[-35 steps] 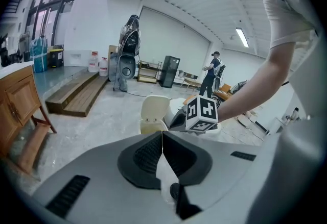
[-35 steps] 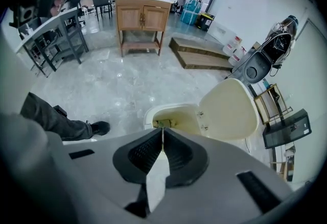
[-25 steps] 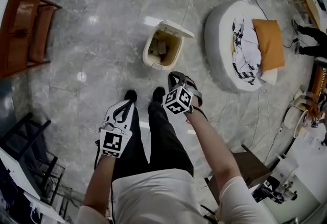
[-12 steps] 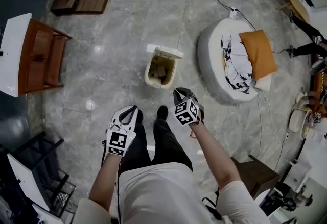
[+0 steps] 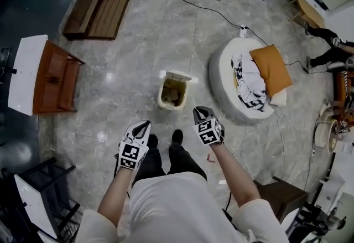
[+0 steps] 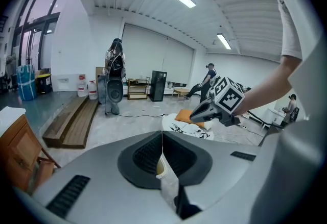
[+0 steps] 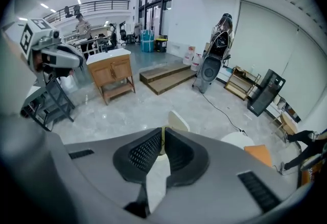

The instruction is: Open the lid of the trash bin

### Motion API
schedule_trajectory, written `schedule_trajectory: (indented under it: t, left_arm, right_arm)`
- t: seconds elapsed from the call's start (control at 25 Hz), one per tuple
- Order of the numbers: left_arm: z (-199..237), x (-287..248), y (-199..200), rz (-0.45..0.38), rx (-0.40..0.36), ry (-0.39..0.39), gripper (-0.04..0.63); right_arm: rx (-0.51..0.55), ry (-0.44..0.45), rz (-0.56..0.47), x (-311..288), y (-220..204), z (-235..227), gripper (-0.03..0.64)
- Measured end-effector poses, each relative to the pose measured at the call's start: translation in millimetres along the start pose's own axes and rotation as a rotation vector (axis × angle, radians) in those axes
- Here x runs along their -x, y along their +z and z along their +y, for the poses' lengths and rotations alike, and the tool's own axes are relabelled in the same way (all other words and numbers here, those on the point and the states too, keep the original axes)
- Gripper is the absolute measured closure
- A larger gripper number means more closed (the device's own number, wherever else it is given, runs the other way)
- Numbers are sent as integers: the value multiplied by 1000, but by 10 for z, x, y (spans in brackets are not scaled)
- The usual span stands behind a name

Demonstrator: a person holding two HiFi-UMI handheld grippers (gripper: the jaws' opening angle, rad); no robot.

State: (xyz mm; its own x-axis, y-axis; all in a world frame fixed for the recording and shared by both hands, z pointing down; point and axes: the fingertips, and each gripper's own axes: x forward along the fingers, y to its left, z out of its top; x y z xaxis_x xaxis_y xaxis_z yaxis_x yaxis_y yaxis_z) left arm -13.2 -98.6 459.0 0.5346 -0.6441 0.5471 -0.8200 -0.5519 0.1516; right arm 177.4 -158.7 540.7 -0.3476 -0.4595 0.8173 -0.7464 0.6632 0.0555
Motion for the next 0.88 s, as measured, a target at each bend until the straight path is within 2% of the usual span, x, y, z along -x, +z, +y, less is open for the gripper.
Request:
schedule_trajectory:
  t: [0.32,0.56,0.76,0.88]
  left_arm:
    - [50,188,375,-60,0,12,577]
    - [107,266,649,-100,-17,7,577]
    - [199,327,874,-141,23,14,577]
    - [238,377,1020,-170,8,17,577]
  right_arm:
    - [-76,-25,-106,589,232,-136,583]
    - [-83,-64,-178,942,420,-292,583]
    - [-119,-81,-260,1208,508,-391,583]
    - [-140,-95,-293,1370,534,-415,583]
